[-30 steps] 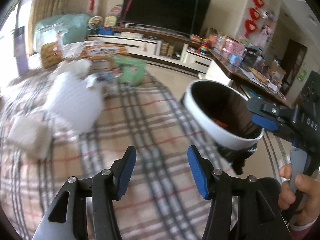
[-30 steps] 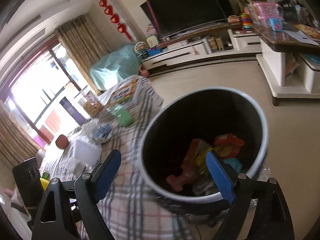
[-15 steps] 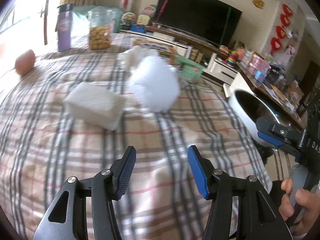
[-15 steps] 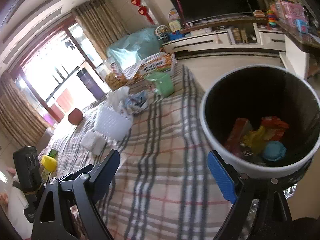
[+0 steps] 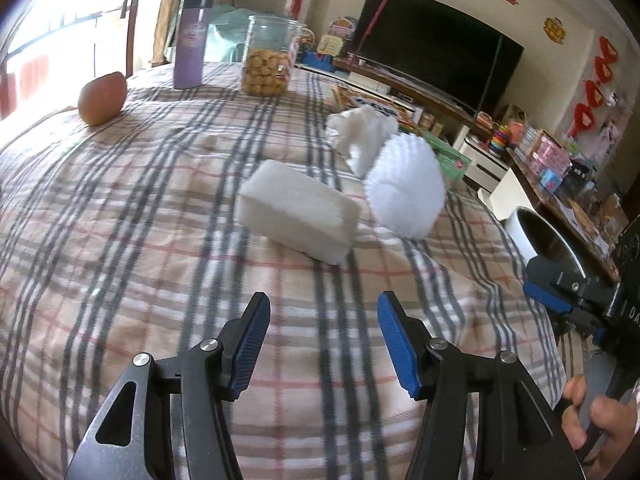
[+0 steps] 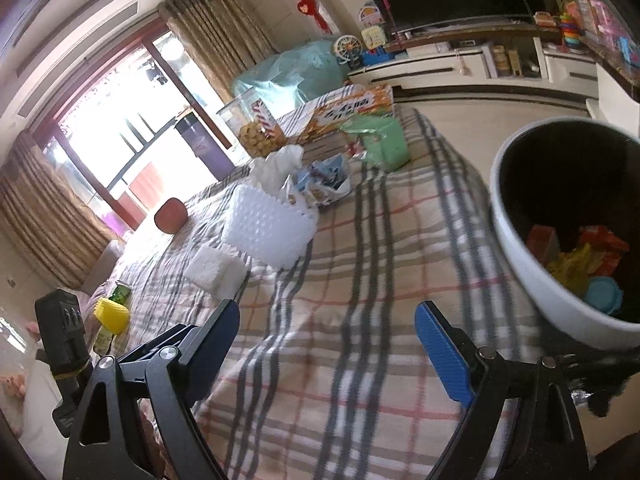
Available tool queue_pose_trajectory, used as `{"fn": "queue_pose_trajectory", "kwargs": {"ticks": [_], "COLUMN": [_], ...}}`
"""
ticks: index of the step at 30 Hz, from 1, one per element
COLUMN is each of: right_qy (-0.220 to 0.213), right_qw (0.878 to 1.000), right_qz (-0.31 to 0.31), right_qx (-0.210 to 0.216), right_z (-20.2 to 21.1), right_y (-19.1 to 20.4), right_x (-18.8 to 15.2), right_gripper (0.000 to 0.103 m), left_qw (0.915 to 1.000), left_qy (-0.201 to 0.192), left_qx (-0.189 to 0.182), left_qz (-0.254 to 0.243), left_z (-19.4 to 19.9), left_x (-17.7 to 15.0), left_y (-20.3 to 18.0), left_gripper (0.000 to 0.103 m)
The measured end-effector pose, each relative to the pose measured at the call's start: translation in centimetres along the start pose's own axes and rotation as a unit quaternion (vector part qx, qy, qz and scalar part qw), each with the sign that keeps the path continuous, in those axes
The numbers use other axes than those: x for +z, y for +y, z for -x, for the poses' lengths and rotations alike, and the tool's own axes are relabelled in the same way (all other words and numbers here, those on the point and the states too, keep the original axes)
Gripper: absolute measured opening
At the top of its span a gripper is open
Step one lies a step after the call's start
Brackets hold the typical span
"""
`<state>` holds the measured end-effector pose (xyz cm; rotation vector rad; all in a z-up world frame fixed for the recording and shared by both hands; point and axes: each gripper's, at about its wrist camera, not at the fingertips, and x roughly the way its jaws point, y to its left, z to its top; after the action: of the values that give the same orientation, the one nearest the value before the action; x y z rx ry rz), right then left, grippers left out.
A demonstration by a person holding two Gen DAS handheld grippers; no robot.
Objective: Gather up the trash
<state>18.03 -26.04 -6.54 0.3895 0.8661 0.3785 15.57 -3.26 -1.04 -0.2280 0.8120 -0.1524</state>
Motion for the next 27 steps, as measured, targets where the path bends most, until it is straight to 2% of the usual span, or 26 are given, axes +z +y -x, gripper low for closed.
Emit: {"fn": "queue_pose_trajectory", "kwargs": {"ticks": [17,27], "right_qy": [0.005,0.013], "right_qw": [1.000,0.997], "right_qz": [-0.005,-0.042], "right_qx": [0.023,0.059], "right_z": [-4.1,-7.3], "right_y": [1.3,1.0], "right_x": [1.9,3.9], "right_gripper": [0.091,0.090], "left_qw": [0.9990,0.9973], "left_qy": [-0.006,0.012], "left_qx": [-0.010,-0.033], "left_qz": [0.042,0.065], "left_z": [-2.2,-6.3], "left_x": [2.9,5.0], "left_y": [3.2,4.0], "left_gripper": [0.056,0.056]}}
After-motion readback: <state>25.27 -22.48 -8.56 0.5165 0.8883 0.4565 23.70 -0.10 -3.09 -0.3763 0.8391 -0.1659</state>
